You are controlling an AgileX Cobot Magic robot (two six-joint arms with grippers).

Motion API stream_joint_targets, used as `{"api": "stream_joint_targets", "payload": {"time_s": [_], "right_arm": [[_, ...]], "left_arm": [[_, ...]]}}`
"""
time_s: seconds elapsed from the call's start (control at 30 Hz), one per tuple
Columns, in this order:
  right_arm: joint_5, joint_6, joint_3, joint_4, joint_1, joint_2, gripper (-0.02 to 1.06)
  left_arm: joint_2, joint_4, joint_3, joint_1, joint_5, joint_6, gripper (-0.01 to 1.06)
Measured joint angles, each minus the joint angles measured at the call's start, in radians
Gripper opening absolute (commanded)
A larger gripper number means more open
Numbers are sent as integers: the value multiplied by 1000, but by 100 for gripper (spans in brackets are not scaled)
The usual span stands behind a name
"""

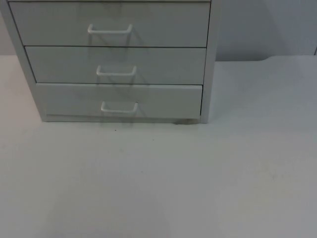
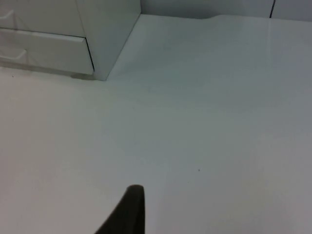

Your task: Open the drawer with the left hand, place the block into the drawer with the right hand, then close the drawer with the left hand.

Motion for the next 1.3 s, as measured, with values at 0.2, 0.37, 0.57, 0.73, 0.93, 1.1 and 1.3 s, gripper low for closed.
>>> {"api": "stream_joint_targets", "payload": {"time_s": [0.2,0.37,0.57,0.73,0.93,1.1,1.3], "right_arm": [[0,0,0,0,0,0,105],[0,0,0,0,0,0,105],[0,0,0,0,0,0,105],[0,0,0,0,-38,0,105],[0,0,0,-1,-131,0,105],[0,0,0,-1,-138,0,105],[0,0,0,-1,-138,0,105]], "left_arm": [[0,0,0,0,0,0,105],[0,0,0,0,0,0,105],[0,0,0,0,0,0,105],[0,0,0,0,0,0,105],[0,0,0,0,0,0,105],[0,0,0,0,0,0,105],[0,0,0,0,0,0,105]]}}
